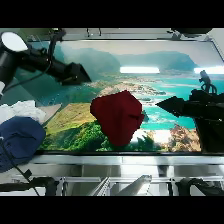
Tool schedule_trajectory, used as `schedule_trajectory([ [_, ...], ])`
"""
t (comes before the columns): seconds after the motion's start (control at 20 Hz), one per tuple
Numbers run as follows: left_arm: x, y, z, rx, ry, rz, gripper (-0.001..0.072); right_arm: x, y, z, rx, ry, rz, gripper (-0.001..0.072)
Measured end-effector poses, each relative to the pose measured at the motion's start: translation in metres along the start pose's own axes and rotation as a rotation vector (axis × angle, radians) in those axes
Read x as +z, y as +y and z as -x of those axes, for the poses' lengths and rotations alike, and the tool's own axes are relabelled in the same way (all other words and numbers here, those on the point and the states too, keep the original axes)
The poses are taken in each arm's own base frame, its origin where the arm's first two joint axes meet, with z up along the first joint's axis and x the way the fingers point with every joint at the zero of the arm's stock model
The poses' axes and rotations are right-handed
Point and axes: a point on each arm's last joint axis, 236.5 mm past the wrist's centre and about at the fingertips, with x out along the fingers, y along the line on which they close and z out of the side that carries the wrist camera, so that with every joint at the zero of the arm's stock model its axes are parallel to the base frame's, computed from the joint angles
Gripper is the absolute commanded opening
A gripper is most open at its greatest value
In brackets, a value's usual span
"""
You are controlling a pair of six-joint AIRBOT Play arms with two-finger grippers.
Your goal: Fold the shirts.
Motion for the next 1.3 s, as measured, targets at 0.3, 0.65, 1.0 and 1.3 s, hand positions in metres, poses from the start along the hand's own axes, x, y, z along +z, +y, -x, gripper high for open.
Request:
schedule_trajectory([
  [0.3,-0.086,0.072,-0.073,0.043,0.078,0.225,0.0699,-0.026,-0.047,-0.057,0.020,0.153,-0.072,0.0459],
  [0.65,-0.059,0.100,-0.137,-0.028,-0.025,0.261,0.0221,-0.033,-0.058,-0.142,0.064,0.238,-0.057,0.0383],
  [1.0,-0.007,0.081,-0.142,-0.105,-0.041,0.167,0.0003,0.009,-0.030,-0.161,0.133,0.206,0.036,0.0015],
  [1.3,0.048,-0.032,-0.027,-0.179,-0.184,-0.140,0.0003,0.064,0.071,-0.095,0.277,0.096,0.277,0.0015],
])
